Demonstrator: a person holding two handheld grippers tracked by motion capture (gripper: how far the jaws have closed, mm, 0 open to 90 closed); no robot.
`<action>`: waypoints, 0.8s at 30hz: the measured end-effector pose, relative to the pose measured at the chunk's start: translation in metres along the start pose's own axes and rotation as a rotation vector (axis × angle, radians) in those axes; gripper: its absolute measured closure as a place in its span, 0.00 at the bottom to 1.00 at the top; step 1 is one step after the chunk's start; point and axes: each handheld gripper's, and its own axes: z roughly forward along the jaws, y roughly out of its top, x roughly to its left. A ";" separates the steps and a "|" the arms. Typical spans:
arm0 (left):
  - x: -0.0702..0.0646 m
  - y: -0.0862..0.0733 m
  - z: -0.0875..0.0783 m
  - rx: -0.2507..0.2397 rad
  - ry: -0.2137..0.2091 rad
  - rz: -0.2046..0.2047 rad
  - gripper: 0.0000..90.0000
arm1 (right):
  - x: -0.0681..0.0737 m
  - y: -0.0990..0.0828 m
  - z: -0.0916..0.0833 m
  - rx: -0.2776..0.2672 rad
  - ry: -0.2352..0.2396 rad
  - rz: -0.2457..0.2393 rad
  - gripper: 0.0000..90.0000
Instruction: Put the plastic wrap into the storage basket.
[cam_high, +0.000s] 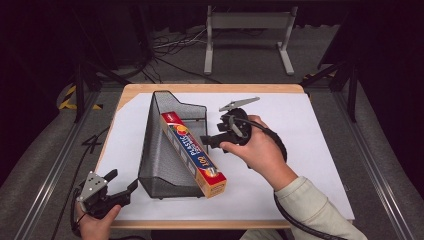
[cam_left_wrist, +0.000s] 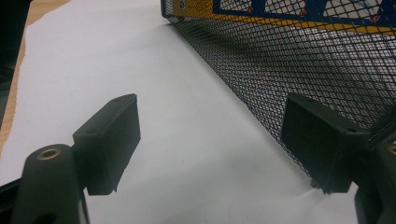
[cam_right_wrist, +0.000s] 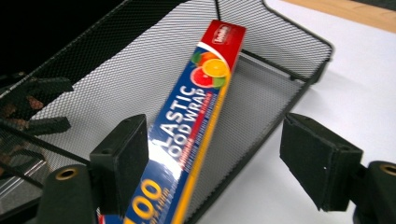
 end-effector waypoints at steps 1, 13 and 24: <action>0.000 0.000 0.000 -0.001 0.001 -0.003 0.23 | -0.003 -0.002 -0.004 -0.001 -0.004 -0.002 0.26; 0.000 -0.001 0.001 0.010 -0.006 0.007 0.23 | -0.039 -0.021 -0.049 -0.024 -0.062 0.027 0.23; 0.001 -0.001 0.001 0.011 -0.001 0.001 0.23 | -0.069 -0.057 -0.070 -0.065 -0.136 -0.030 0.19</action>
